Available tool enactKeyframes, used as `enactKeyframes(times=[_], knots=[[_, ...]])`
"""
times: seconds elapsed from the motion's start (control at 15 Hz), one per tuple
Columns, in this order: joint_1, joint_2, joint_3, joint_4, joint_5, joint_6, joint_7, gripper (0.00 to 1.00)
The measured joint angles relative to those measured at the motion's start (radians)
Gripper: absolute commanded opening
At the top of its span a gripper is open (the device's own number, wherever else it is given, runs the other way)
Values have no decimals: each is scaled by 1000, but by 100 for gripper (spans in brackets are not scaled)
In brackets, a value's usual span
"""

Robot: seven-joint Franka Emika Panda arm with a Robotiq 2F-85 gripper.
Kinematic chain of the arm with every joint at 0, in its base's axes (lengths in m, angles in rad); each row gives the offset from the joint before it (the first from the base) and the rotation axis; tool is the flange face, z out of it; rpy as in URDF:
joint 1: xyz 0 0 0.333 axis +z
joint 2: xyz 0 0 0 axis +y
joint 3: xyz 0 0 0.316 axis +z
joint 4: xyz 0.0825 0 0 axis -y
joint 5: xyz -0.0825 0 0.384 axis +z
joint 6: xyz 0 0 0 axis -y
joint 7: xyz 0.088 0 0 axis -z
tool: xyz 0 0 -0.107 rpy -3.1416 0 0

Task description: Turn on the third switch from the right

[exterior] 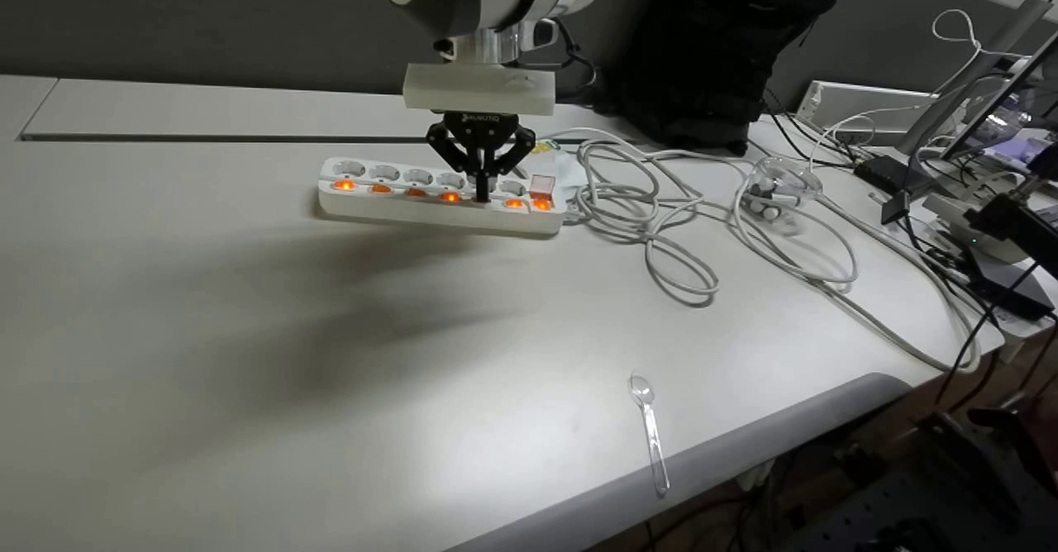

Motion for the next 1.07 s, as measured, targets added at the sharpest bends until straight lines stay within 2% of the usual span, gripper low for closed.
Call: enactKeyframes(times=[0.33,0.8,1.07], knots=[[16,2,-14,0,-1,2,8,0],[114,25,-91,7,-48,45,137,0],[119,31,-92,19,-42,33,148,0]])
